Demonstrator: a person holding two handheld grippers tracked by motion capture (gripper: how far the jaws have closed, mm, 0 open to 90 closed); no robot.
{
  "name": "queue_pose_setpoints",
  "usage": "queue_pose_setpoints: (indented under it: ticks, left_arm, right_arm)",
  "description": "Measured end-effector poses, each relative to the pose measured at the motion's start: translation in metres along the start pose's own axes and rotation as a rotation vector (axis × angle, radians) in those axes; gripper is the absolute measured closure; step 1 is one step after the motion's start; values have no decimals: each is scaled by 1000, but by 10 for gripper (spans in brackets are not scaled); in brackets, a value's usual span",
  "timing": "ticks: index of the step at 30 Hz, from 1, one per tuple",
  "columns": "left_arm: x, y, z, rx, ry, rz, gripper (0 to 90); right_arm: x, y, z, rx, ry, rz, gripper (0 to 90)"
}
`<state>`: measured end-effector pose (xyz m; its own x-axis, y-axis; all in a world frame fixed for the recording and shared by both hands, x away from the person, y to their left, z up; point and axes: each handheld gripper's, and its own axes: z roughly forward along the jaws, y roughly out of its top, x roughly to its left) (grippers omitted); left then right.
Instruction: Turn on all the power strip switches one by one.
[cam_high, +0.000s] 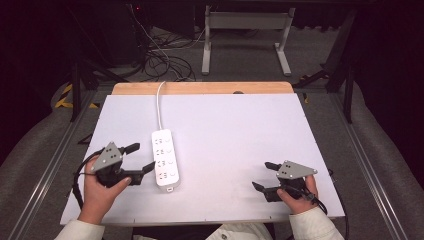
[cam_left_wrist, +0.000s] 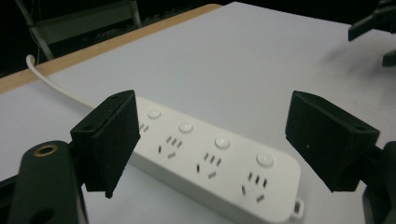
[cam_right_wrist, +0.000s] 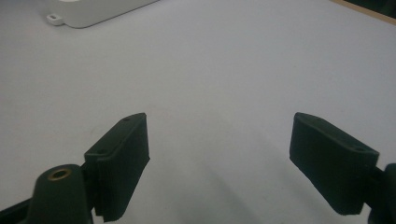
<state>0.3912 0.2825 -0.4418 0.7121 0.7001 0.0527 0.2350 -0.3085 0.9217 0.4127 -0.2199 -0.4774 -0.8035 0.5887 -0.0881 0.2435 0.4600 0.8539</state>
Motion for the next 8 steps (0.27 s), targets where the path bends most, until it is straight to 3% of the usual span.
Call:
queue_pose_setpoints:
  ticks: [5, 8]
  left_arm:
    - [-8, -33, -12, 25, -2, 35, 182]
    - [-10, -39, -19, 3, 17, -2, 172]
  right_arm:
    - [0, 0, 0, -4, 3, 5, 198]
    - [-1, 0, 0, -5, 4, 5, 195]
